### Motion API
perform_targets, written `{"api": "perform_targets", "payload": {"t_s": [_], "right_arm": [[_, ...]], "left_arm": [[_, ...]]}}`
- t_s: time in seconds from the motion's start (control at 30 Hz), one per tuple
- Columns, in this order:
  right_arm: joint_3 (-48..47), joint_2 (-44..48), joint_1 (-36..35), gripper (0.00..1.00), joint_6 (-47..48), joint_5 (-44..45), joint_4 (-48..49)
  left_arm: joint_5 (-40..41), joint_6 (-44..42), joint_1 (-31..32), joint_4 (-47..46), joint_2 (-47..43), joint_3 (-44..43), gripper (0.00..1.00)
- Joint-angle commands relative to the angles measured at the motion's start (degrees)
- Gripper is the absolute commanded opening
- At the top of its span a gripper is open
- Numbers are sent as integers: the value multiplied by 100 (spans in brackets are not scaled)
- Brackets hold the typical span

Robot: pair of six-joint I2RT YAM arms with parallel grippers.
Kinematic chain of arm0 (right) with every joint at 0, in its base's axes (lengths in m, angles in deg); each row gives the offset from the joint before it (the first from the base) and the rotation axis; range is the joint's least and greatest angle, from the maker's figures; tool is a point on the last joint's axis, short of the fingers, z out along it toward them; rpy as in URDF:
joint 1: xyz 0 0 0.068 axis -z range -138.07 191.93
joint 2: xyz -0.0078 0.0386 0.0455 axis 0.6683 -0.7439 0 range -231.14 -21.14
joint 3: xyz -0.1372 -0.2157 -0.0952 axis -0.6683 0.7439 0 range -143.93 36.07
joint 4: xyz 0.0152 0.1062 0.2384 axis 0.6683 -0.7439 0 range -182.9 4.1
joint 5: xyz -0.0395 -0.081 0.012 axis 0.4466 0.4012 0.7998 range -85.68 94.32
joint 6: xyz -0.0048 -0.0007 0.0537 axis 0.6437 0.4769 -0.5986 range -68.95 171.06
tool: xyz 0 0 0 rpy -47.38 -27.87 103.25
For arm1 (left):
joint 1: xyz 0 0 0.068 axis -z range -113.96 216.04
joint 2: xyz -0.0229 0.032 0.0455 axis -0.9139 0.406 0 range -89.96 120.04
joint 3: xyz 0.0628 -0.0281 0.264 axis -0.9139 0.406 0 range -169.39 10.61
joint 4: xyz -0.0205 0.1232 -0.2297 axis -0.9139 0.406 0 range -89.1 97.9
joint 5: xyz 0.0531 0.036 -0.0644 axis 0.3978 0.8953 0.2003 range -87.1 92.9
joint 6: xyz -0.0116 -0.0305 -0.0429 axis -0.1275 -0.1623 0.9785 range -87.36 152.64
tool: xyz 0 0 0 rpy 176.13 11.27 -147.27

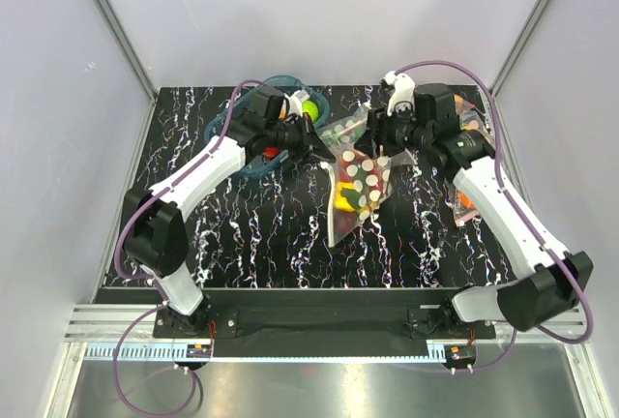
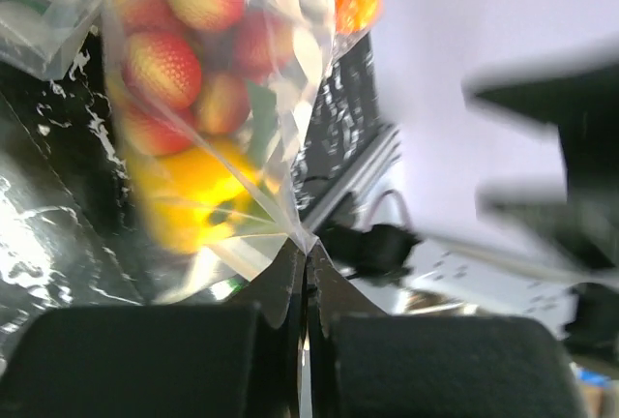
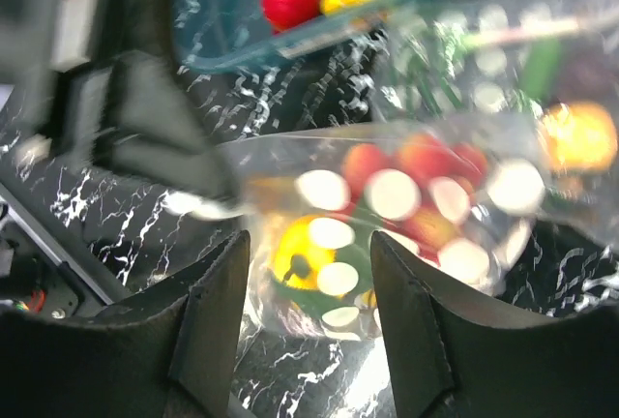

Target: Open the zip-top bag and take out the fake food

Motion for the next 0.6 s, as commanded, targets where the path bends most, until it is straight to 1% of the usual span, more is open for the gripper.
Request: {"api": "perform_targets", "payload": {"t_s": [0.0, 0.13, 0.3, 0.33, 0.43, 0.53, 0.57], "right_arm": [[11, 549, -446, 60, 385, 848, 346], [-24, 805, -1017, 60, 614, 1334, 496], [-208, 779, -1650, 61, 754, 1729, 478], [-243, 753, -1851, 61, 772, 1791, 461], [-428, 674, -2142, 61, 825, 1958, 417], [-621, 577, -2309, 61, 930, 2099, 294], [-648, 568, -2345, 61, 974, 2308, 294]], "left_arm": [[-376, 1085, -16, -234, -220, -285, 0], [-17, 1910, -16, -525, -456, -179, 0], [396, 2816, -25, -1139, -852, -65, 0], [432, 3088, -16, -1219, -957, -21, 0], [511, 3580, -16, -1553, -1142, 84, 0], [616, 3776, -16, -1597, -1274, 67, 0], [643, 3802, -25, -1563, -1300, 58, 0]]}}
